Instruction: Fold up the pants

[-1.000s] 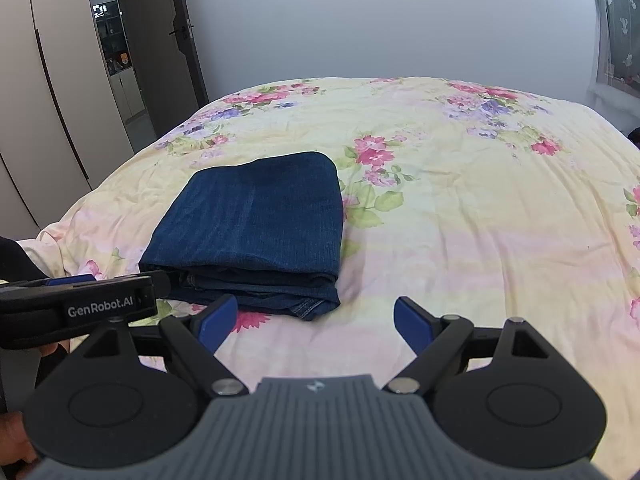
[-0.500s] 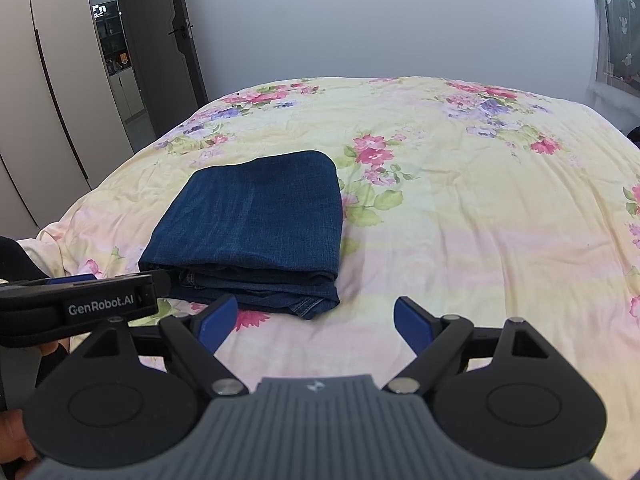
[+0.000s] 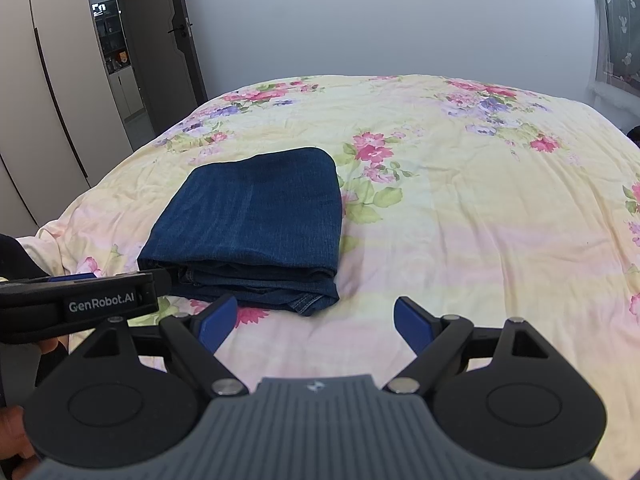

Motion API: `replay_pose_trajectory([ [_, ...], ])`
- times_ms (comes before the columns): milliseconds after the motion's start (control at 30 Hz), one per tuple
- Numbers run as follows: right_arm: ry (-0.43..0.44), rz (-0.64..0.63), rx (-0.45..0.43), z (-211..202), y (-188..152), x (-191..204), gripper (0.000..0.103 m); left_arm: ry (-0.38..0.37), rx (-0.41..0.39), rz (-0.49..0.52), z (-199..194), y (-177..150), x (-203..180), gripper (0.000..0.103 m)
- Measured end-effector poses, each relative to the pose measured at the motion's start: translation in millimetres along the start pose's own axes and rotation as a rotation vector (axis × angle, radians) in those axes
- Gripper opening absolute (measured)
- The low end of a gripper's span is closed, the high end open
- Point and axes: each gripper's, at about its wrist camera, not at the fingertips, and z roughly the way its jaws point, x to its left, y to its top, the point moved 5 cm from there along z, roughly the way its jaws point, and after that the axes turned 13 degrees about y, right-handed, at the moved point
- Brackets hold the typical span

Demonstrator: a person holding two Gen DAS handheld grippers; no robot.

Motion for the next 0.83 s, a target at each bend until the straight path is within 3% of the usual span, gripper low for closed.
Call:
replay_pose_trajectory([
  [833,0.0,0.002,0.004,-1.0,-0.9,-1.6,0.082,-0.006,-0.003,0.011,0.7,0.6,-3.0,0.095],
])
